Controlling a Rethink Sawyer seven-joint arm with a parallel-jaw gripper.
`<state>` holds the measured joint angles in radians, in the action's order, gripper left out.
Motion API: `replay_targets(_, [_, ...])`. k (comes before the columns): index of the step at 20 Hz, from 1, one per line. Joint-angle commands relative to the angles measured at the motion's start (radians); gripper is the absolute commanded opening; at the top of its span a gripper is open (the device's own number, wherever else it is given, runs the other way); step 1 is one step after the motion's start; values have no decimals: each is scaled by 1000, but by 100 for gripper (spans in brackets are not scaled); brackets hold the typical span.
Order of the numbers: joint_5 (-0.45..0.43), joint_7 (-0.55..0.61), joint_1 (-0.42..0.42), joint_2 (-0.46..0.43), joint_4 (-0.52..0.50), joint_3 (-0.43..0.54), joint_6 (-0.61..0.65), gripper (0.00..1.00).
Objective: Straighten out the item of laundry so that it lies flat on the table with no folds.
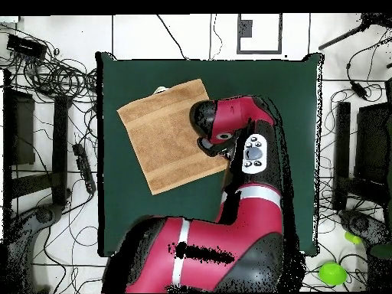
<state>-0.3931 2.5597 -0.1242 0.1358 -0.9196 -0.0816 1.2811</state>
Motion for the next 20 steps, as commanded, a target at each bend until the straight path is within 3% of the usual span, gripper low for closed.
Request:
replay_targets(1, [132,-156,-29,27,-176,211,-86,100])
replay_targets(11, [168,-149,-22,97,-258,242,-52,100])
replay_targets(20, [40,-146,16,-20,-88,184,-51,100])
